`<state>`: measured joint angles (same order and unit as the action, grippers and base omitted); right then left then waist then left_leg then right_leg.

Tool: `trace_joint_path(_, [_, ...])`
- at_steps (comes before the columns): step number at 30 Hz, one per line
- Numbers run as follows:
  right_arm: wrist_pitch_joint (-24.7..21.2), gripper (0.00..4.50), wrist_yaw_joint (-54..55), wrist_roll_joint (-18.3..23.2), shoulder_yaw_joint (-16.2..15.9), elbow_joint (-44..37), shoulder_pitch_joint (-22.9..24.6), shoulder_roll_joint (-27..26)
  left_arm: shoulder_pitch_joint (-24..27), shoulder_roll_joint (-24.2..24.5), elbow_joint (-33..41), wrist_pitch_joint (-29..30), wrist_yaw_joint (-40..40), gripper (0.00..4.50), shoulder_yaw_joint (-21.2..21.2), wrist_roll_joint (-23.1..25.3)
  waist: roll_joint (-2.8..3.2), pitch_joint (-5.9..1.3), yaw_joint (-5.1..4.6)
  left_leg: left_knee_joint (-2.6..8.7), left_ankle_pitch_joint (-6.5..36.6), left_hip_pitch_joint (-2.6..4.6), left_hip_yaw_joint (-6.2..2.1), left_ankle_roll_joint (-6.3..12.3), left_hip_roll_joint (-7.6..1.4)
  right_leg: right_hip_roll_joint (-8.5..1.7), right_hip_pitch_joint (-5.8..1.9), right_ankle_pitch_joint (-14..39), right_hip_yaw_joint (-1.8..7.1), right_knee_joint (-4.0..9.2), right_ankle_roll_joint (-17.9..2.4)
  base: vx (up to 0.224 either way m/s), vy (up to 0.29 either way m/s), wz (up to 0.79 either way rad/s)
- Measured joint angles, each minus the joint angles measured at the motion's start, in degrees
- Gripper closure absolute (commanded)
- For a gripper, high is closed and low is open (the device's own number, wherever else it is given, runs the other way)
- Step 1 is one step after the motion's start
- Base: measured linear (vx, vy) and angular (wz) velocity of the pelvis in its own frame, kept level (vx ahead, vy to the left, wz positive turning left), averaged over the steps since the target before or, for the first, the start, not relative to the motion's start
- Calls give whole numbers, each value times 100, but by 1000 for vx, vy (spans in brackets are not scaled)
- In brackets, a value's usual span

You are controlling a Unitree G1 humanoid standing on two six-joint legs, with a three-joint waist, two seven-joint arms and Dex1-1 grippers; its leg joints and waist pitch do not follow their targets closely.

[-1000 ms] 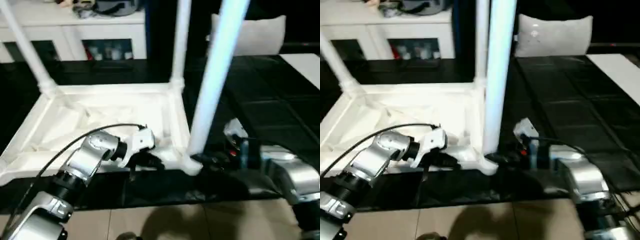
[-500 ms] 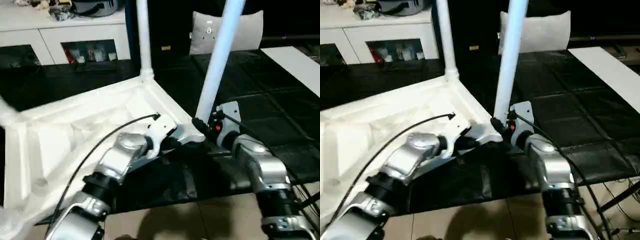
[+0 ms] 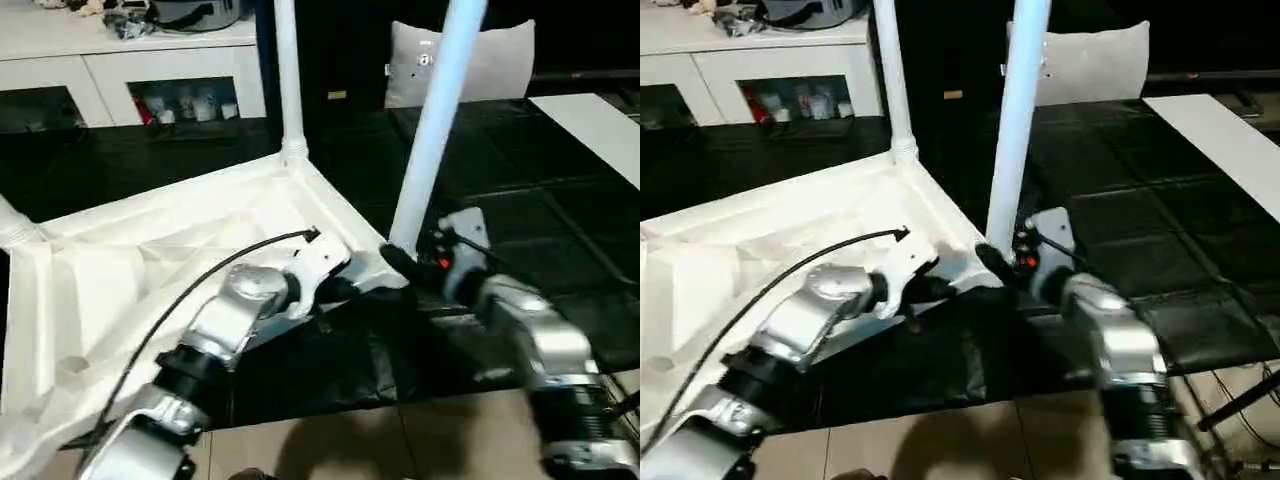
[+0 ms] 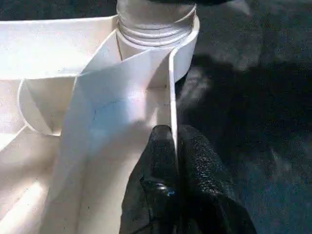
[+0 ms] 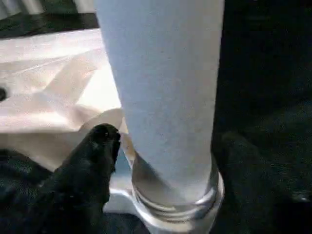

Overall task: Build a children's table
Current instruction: Rotate leg to tighten

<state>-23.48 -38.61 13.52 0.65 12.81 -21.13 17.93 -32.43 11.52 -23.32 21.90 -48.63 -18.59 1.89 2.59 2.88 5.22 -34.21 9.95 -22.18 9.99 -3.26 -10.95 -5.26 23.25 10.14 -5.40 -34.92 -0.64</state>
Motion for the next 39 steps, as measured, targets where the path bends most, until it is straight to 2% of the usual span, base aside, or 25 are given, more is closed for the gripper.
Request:
trace_joint_path(6, [-64,49,-1256,196,-297,-373,203,728,52,550,0,-466,-714,450,-56,-37,-5,3,33,-5,0,2,0,0,-1,0,-5,0,0,-1,0,0,0,0])
trace_joint_path(10, [176,49,-2002,214,-457,-361,202,1062,108,834,-18,-932,-1342,450,-186,-120,-14,7,149,-10,0,0,0,1,0,-3,-9,-1,0,-1,-1,0,0,0])
trace_joint_path(11, [236,65,-2109,224,-462,-354,192,1100,111,867,-24,-1000,-1442,450,-210,-123,-17,9,174,-11,0,-1,0,1,-1,-3,-10,0,0,-1,0,0,0,0])
trace_joint_path(13, [355,65,-2305,242,-497,-269,115,1150,110,983,-29,-1164,-1690,450,-278,-146,-18,9,207,-14,0,0,0,2,0,-4,-12,-1,0,-3,-1,0,0,0])
trace_joint_path(15, [383,100,-2511,287,-535,-237,94,1212,110,1062,-39,-1305,-1932,450,-337,-171,-19,8,248,-15,-1,0,0,2,0,-4,-12,-1,0,-3,-1,0,0,0])
trace_joint_path(18, [356,108,-2833,367,-624,-232,77,1262,101,1095,-43,-1442,-2139,450,-420,-172,-22,8,304,-17,-1,1,0,2,-1,-4,-13,-1,0,-4,-1,0,0,0])
trace_joint_path(19, [349,135,-2920,400,-657,-232,72,1276,97,1103,-46,-1474,-2186,450,-441,-173,-23,7,309,-18,-1,2,0,3,-1,-4,-15,-1,0,-5,-1,0,0,0])
trace_joint_path(23, [294,161,-3179,435,-794,-210,64,1342,48,1123,-133,-1600,-2298,450,-480,-173,-35,7,309,-22,-2,2,0,4,-2,-5,-15,-2,0,-9,-2,0,0,0])
trace_joint_path(33, [260,242,-3277,440,-795,-86,15,1369,38,1125,-164,-1635,-2361,450,-479,-183,-38,7,315,-22,-2,2,0,4,-2,-5,-15,-2,0,-8,-3,0,0,0])
trace_joint_path(39, [99,253,-3228,477,-783,-145,18,1361,48,1096,-161,-1586,-2363,450,-471,-225,-38,7,320,-23,-2,2,0,4,-2,-5,-15,-2,0,-8,-3,0,0,0])
